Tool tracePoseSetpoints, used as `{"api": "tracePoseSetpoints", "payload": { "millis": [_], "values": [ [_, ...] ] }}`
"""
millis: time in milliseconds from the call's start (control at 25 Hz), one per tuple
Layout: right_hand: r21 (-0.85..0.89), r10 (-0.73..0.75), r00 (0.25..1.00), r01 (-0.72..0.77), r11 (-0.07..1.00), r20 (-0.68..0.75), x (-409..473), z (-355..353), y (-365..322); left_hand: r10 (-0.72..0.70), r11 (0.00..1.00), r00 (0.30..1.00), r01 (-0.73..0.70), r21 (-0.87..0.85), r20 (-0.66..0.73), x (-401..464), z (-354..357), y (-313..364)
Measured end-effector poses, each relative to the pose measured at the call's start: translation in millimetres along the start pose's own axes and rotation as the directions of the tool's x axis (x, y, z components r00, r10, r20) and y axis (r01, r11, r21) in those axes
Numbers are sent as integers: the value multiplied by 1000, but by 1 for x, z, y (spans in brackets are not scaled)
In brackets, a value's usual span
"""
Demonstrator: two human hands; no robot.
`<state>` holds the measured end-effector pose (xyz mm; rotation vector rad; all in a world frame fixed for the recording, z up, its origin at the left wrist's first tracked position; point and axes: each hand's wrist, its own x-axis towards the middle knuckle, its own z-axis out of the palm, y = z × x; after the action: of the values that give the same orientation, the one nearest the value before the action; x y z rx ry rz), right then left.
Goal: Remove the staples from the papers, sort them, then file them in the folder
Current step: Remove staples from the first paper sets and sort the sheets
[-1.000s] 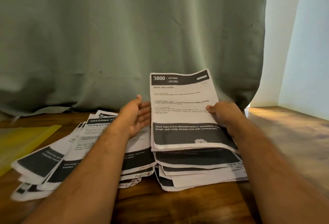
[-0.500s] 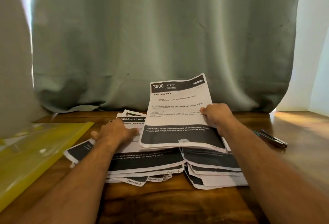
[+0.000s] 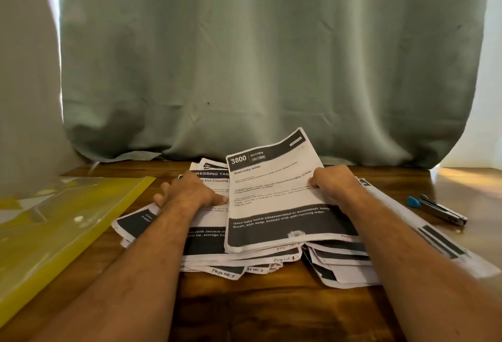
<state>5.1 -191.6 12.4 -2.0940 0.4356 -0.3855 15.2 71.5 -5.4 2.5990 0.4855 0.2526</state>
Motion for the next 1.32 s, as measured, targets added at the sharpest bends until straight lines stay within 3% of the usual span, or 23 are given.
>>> {"api": "tracePoseSetpoints", "payload": {
  "millis": [200, 320, 800, 1040, 1200, 1320],
  "values": [
    [105, 8, 1000, -8, 994, -3, -7, -2, 0, -6, 992, 992, -10, -126, -127, 15, 4, -8],
    [174, 4, 1000, -3, 985, -8, -9, -5, -2, -43, 980, 992, 19, -199, -115, 19, 7, -13],
    [224, 32, 998, -44, 974, 58, -15, -8, -4, -146, 984, 984, 134, -114, -103, 34, -3, -20],
    [366, 21, 999, -30, 930, 29, -15, -10, -5, -121, 978, 987, 101, -182, -108, 37, -8, -18],
    [476, -50, 996, 12, 880, 69, -20, -12, -13, -122, 913, 980, 47, -406, -160, 33, -17, -18],
    [537, -57, 991, -16, 843, 120, -20, -5, -14, -75, 901, 976, -20, -434, -202, 25, -20, -16]
  ]
}}
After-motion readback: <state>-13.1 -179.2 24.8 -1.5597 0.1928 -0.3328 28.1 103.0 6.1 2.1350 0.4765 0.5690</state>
